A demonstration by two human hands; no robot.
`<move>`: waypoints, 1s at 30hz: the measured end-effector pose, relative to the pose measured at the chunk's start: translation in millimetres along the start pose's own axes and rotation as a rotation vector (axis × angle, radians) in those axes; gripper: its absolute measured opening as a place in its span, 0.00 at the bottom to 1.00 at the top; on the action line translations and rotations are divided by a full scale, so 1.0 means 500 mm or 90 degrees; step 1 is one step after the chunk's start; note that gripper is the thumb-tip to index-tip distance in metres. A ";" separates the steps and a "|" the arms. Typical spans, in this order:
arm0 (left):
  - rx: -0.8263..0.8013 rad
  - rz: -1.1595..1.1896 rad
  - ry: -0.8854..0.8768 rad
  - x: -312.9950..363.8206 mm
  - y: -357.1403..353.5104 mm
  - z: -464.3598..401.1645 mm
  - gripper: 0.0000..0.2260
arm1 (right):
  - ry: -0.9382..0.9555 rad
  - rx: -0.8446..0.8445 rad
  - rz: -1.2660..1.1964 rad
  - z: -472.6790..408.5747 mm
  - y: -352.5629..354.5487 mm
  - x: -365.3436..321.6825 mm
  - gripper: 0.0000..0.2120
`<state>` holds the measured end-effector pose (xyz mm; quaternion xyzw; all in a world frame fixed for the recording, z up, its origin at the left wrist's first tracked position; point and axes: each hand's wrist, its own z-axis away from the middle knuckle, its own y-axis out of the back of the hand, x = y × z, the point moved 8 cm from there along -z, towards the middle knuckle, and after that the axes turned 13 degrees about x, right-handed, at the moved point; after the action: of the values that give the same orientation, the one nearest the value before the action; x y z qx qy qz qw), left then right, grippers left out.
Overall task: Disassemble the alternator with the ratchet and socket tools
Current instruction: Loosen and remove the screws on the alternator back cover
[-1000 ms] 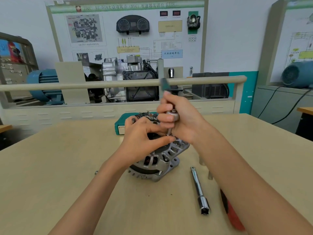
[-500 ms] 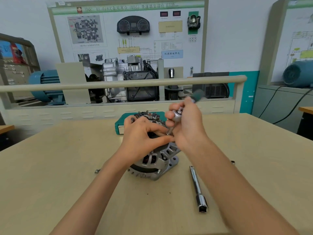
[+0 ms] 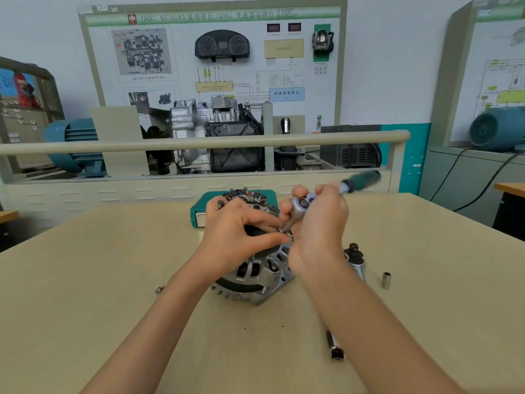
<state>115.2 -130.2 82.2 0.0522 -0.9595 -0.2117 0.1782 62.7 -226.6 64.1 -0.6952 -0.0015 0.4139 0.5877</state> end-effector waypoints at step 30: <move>-0.031 0.035 0.016 -0.011 -0.001 -0.004 0.06 | -0.229 -0.378 0.401 0.013 -0.104 0.041 0.16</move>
<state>120.8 -130.4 81.9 0.0241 -0.9529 -0.2293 0.1970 97.4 -195.2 95.0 -0.7173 -0.0107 0.6675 0.1993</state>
